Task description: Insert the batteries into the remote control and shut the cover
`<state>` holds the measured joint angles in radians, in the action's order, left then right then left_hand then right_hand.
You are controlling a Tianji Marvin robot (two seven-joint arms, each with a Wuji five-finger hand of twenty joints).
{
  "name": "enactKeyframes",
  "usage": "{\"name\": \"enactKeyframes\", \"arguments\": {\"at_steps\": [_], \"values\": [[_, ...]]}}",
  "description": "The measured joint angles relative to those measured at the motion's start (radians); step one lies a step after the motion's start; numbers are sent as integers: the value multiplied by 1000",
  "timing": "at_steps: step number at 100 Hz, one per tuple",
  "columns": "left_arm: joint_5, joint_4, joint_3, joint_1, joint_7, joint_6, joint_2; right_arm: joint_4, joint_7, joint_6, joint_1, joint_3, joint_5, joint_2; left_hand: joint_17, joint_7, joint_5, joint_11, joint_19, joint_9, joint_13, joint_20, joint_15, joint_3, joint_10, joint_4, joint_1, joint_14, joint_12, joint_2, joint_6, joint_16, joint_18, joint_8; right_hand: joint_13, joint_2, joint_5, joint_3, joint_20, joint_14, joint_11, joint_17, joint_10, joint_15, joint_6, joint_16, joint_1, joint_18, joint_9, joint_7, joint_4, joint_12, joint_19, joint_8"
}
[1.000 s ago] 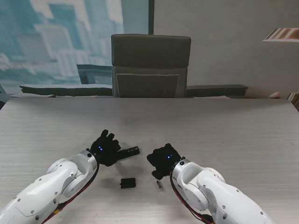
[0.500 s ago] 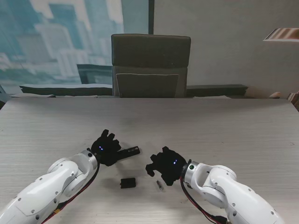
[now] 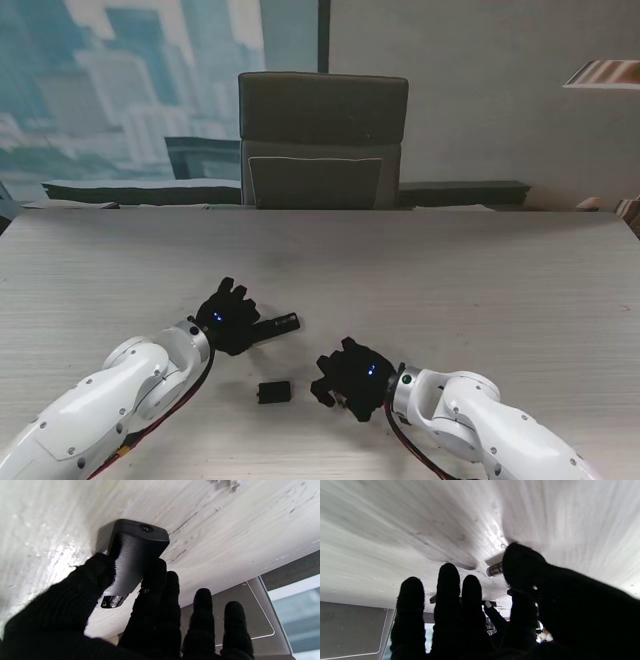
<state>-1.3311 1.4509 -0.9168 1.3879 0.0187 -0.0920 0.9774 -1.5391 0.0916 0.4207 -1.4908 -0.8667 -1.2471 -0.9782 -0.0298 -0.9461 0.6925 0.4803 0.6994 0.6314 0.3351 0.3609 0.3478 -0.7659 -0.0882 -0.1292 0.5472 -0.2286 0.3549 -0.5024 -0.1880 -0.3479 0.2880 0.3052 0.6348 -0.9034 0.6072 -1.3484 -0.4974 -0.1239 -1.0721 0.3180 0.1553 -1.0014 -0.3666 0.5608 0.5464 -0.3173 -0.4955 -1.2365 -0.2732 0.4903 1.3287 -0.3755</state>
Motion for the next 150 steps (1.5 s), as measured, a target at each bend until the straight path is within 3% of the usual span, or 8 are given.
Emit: {"name": "enactKeyframes", "arguments": {"at_steps": [16, 28, 39, 66, 89, 112, 131, 150], "values": [[1, -1, 2, -2, -1, 1, 0, 41, 50, -43, 62, 81, 14, 2, 0, -3, 0, 0, 0, 0, 0, 0, 0, 0, 0, 0, 0, 0, 0, 1, -2, 0, 0, 0, -26, -8, 106, -36, 17, -1, 1, -38, -1, 24, -59, -3, -83, 0, 11, -62, -70, 0, -30, 141], [3, -3, 5, -3, -3, 3, 0, 58, 52, -59, 93, 118, 49, -3, 0, -5, 0, 0, 3, 0, 0, 0, 0, 0, 0, 0, 0, 0, 0, 1, -2, 0, 0, 0, -26, 28, 136, -3, 26, -11, 5, -47, -1, 12, -45, 7, -103, 0, 10, -68, -71, 0, -39, 183], [4, -4, 7, -5, -5, 4, 0, 65, 52, -85, 110, 137, 58, -10, 0, -8, 0, 0, 3, 0, 0, 0, 0, 1, 0, 0, 0, 0, 0, 1, -2, 0, 0, 0, -26, 47, 163, 54, 26, -21, 27, -48, 1, 41, 4, -7, -116, -6, -5, -57, -73, -1, -41, 202], [6, -10, 10, -6, -18, 5, 0, 84, 47, -126, 145, 174, 96, -27, 0, -17, 0, 0, 4, 0, 0, 0, 0, -1, 0, -2, -8, 0, 0, 4, -2, 0, 0, 2, 3, 48, 252, 82, 27, -34, 41, -42, 8, 42, 243, -8, -91, -27, -88, -38, -74, -12, -44, 235], [7, -16, 11, -7, -31, 5, 1, 119, 88, -152, 192, 195, 173, -52, 0, -17, 0, 0, 4, 0, 0, 0, 0, 2, 0, -2, -10, 0, 0, 15, -2, 0, 0, 11, 27, 50, 273, 82, 27, -42, 41, -21, 8, 42, 314, -8, -41, -38, -116, -17, -74, -12, -44, 238], [12, -24, 20, -14, -44, 4, 0, 178, 151, -221, 295, 262, 294, -104, 0, -17, 0, 0, 4, -1, 0, 0, 0, 2, 0, -3, -11, 0, 0, 15, -2, 0, 0, 11, 45, 51, 289, 82, 27, -43, 37, -14, 8, 42, 335, -18, -40, -42, -128, -17, -74, -12, -44, 238], [14, -33, 27, -19, -61, 3, 0, 239, 161, -295, 374, 337, 425, -161, 0, -17, 0, 0, 4, -9, 0, 0, 0, -8, 0, -28, -11, 0, 0, 15, -2, 0, 0, 11, 45, 52, 290, 82, 27, -56, 41, -10, 8, 42, 347, -18, -31, -52, -128, -16, -74, -12, -44, 238], [14, -36, 28, -19, -66, 4, 1, 336, 189, -310, 440, 418, 471, -221, 0, -13, 0, 0, 4, -9, 0, 0, 0, -15, 0, -39, -11, 0, 0, 15, -2, 0, 0, 11, 45, 61, 291, 82, 27, -56, 41, -10, 8, 42, 347, -18, -31, -52, -128, -16, -74, -12, -44, 238]]}}
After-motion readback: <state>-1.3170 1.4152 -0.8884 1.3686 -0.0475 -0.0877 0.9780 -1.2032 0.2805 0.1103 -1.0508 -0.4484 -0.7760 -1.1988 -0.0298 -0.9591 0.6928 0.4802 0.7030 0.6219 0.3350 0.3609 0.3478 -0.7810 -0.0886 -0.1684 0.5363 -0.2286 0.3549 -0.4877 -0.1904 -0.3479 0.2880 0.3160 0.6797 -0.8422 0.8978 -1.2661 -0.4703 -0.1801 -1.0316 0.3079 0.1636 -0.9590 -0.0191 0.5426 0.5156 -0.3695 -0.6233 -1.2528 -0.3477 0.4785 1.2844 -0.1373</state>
